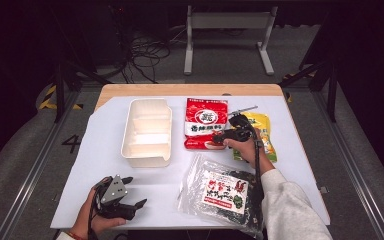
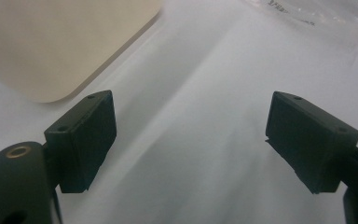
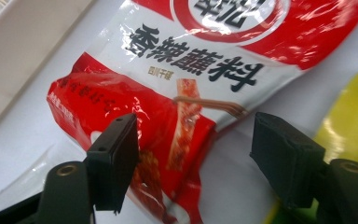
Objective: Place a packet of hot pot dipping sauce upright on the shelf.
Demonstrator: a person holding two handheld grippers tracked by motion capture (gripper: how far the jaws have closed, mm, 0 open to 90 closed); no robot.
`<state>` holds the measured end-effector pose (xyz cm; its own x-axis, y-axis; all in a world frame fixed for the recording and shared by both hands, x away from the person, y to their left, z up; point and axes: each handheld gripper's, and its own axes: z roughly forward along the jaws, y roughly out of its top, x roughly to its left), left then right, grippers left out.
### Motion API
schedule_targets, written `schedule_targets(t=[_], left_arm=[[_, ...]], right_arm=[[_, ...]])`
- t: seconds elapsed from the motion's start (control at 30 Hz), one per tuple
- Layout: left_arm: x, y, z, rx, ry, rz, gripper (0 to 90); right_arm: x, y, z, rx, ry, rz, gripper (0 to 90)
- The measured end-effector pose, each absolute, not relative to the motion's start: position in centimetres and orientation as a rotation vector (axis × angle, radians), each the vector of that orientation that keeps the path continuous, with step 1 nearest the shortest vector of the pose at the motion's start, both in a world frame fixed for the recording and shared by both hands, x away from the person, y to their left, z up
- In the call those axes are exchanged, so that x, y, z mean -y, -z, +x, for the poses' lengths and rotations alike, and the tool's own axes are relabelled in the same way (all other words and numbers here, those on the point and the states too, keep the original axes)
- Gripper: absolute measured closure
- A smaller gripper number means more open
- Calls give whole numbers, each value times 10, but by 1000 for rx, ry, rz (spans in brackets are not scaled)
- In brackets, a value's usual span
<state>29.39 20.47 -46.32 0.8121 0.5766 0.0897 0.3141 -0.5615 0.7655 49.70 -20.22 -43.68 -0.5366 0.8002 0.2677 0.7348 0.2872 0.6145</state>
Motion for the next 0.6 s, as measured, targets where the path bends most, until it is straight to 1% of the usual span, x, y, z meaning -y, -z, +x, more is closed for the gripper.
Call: schedule_targets(t=[0.1, 0.13, 0.2, 0.23, 0.27, 0.3, 0.37, 0.47, 0.6], left_arm=[[-205, 462, 294, -654, -418, 2198, 171], [-205, 462, 295, -653, -414, 2197, 171], [-203, 463, 295, -644, -408, 2201, 171], [-203, 463, 295, -641, -411, 2210, 171], [-202, 464, 295, -638, -413, 2214, 171], [-202, 463, 295, -637, -412, 2213, 171], [-202, 463, 296, -643, -406, 2202, 171], [-202, 460, 297, -653, -420, 2190, 162], [-205, 452, 303, -690, -413, 2130, 160]], right_arm=[[198, 440, 501, -2451, -1077, 1506, 279], [197, 440, 503, -2453, -1090, 1520, 285], [197, 440, 505, -2447, -1089, 1526, 343], [198, 440, 505, -2451, -1089, 1520, 398], [199, 440, 505, -2478, -1107, 1512, 492], [200, 441, 506, -2502, -1155, 1515, 562], [199, 440, 505, -2529, -1185, 1472, 661], [196, 436, 503, -2548, -1154, 1389, 738], [196, 434, 496, -2543, -1159, 1324, 766]])
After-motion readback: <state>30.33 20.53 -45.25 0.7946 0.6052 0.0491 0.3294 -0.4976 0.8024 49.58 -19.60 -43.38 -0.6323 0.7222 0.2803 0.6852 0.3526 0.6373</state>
